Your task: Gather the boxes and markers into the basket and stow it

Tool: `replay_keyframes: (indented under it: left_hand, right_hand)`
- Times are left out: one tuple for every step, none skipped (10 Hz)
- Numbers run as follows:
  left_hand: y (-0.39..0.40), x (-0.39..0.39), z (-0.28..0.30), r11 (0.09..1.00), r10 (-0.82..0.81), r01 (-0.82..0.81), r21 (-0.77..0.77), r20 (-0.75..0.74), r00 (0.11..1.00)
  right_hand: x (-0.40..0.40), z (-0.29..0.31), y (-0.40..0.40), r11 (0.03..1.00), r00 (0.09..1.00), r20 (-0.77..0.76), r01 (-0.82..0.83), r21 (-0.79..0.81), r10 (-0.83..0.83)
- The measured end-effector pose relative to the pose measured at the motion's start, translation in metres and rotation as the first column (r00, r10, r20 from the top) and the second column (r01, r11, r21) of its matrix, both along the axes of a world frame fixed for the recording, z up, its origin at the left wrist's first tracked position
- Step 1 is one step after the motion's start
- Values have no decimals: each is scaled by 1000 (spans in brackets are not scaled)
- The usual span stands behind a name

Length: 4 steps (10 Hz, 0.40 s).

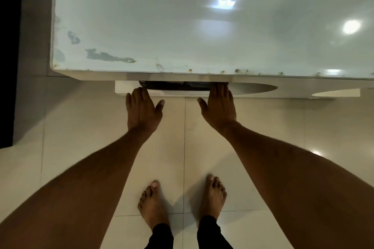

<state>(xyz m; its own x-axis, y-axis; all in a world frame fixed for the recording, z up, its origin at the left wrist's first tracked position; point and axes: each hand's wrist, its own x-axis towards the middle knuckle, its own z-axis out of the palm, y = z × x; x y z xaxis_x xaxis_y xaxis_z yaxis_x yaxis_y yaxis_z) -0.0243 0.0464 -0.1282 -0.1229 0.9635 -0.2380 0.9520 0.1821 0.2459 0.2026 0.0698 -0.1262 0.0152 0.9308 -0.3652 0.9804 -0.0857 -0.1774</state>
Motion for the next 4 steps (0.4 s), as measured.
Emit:
replay_keyframes:
  left_hand:
    - [-12,-2,10,991,-70,65,-119,-37,997]
    - [-38,12,35,964,-261,251,-90,-121,958]
    - [-49,15,65,940,-338,330,-80,-108,935]
    - [-61,21,94,947,-322,321,-32,-112,940]
  right_hand:
    - [-8,28,-14,988,990,12,-137,-69,138]
    - [-12,50,-29,970,973,18,-230,-78,232]
    - [-18,74,-42,961,963,10,-267,-68,269]
    - [-21,98,-55,954,955,-4,-298,-39,298]
